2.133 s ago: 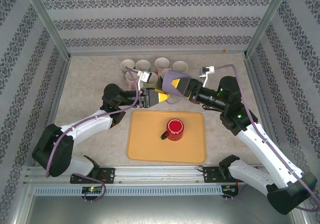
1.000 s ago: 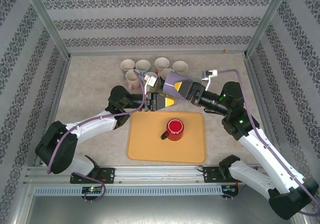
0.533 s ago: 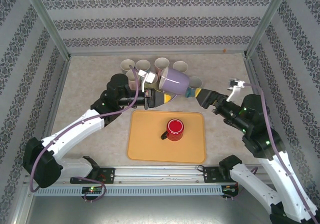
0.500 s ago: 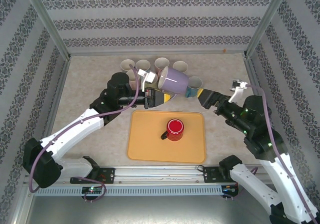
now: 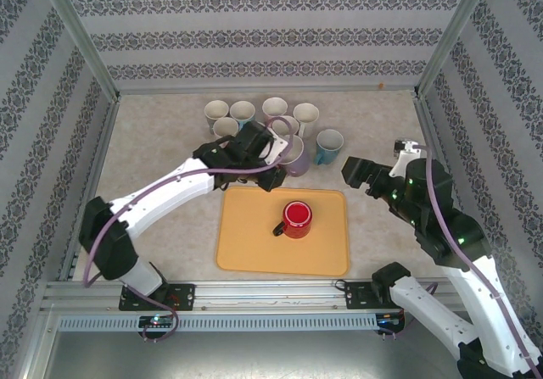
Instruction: Turn the mug right side up
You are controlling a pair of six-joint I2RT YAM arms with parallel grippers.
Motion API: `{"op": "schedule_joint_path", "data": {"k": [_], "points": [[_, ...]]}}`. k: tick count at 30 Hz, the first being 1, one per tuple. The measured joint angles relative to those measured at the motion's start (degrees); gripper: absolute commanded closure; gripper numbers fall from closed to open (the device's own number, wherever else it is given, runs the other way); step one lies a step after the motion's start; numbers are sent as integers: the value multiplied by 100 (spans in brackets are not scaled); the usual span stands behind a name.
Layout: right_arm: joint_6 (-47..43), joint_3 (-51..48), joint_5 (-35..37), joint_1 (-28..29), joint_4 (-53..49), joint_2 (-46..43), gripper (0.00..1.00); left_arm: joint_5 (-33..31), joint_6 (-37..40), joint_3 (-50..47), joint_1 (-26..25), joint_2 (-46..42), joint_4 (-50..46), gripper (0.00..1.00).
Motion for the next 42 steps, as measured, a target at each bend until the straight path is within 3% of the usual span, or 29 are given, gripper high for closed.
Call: {"op": "schedule_joint_path", "data": {"k": [7, 19, 42], "points": [[-199, 17, 118, 0, -157, 2, 2, -553, 334, 767, -26, 931, -350, 97], [-496, 17, 120, 0, -177, -24, 2, -905, 485, 1493, -28, 2218, -376, 96], [-664, -127, 72, -76, -155, -116, 2, -1331, 483, 2568, -24, 3578, -413, 95]]}}
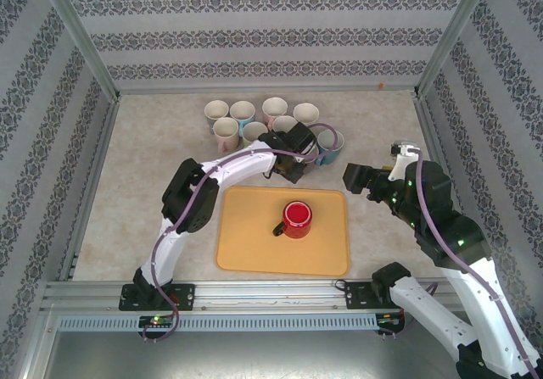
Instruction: Turn the mug right side up
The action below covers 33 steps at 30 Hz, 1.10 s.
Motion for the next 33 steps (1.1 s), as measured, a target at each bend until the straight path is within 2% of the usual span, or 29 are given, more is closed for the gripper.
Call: {"op": "schedule_joint_path", "data": {"k": [9, 16, 20, 33], "points": [[-22, -85, -24, -2, 0, -63, 2, -9, -20, 251, 2, 221, -59, 87], [-72, -111, -92, -39, 0, -92, 2, -46, -72, 280, 7, 262, -46, 69], [-85, -151, -109, -76, 0, -101, 2, -46, -133, 286, 7, 262, -2, 62], [-87, -175, -136, -114, 0, -81, 2, -133, -168, 251, 7, 260, 129, 58]]}}
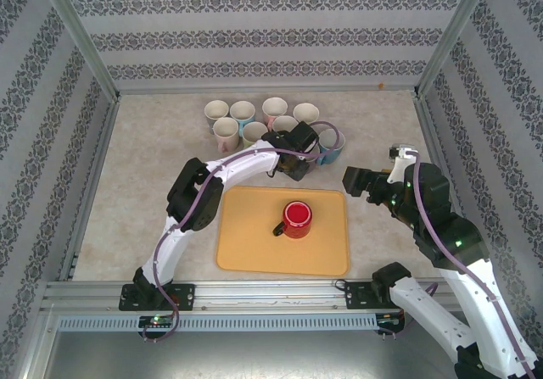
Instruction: Turn the mug right side up
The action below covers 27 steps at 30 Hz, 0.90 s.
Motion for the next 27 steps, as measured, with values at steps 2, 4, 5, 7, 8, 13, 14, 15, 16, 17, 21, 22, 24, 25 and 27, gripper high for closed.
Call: {"op": "schedule_joint_path", "data": {"k": [2, 4, 5, 7, 8, 13, 14, 15, 16, 17, 21, 22, 24, 25, 27], "points": [[-4, 0, 0, 0, -2, 2, 2, 0, 0, -52, 0, -17, 42, 58], [-33, 0, -2, -28, -9, 13, 2, 0, 0, -157, 0, -81, 63, 57], [-44, 0, -2, -37, -22, 13, 2, 2, 0, -223, 0, -138, 63, 57], [-66, 0, 0, -37, -85, 13, 2, 4, -2, -426, 0, -358, 83, 55], [-90, 0, 0, -37, -116, 13, 2, 7, -2, -546, 0, -516, 101, 55], [-214, 92, -111, -37, -369, 94, 2, 138, -28, -1130, 4, -1617, 260, 53], [-225, 149, -160, -37, -435, 160, 2, 173, -46, -1231, 4, -1869, 302, 52], [-236, 197, -216, -37, -481, 232, 2, 203, -61, -1309, 4, -2072, 352, 52], [-236, 251, -282, -37, -538, 337, 2, 258, -92, -1403, 4, -2308, 400, 52], [-234, 284, -339, -37, -577, 444, 2, 313, -133, -1510, 26, -2544, 446, 52], [-4, 302, -452, 24, -730, 828, 2, 627, -369, -2094, 212, -3401, 597, 52], [133, 291, -446, 92, -750, 925, 2, 719, -468, -2334, 345, -3657, 667, 52], [503, 227, -422, 275, -745, 1110, 2, 881, -649, -2763, 647, -4079, 767, 52], [758, 170, -369, 426, -741, 1211, 2, 957, -748, -2986, 835, -4291, 802, 52], [1364, 79, -173, 804, -761, 1453, 2, 1049, -907, -3333, 1178, -4640, 826, 52]]}}
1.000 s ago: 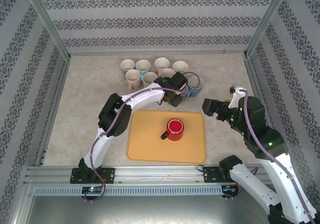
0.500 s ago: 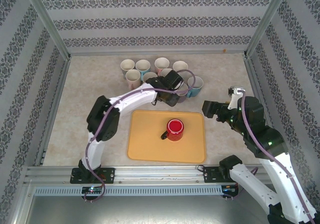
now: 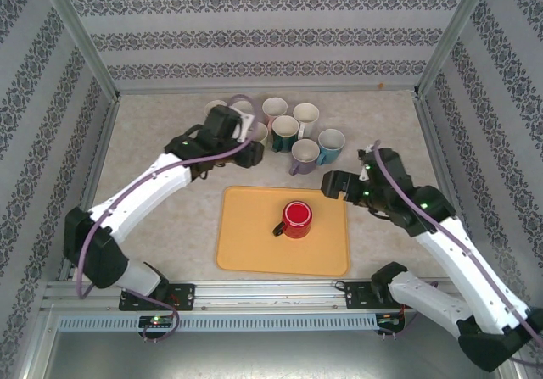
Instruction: Turn the mug right side up
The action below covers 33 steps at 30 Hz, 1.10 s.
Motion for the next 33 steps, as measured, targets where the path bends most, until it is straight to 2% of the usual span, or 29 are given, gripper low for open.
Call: {"op": "schedule_joint_path", "data": {"k": [2, 6, 10, 14, 21, 33], "points": [[654, -4, 267, 433, -48, 323, 2, 13, -66, -210, 166, -249, 2, 51], [2090, 151, 684, 1165, -304, 1222, 2, 37, -79, -573, 166, -745, 57, 50], [3298, 428, 787, 1502, -544, 2074, 2, -37, -55, -1075, 166, -1217, 267, 50], [4028, 841, 750, 1578, -697, 2924, 2, -52, -42, -1408, 166, -1403, 446, 50], [4612, 1097, 627, 1615, -636, 3657, 2, -26, -46, -1563, 166, -1478, 730, 50], [4813, 1156, 463, 1690, -367, 4216, 2, -4, -46, -1578, 166, -1637, 914, 51]]}}
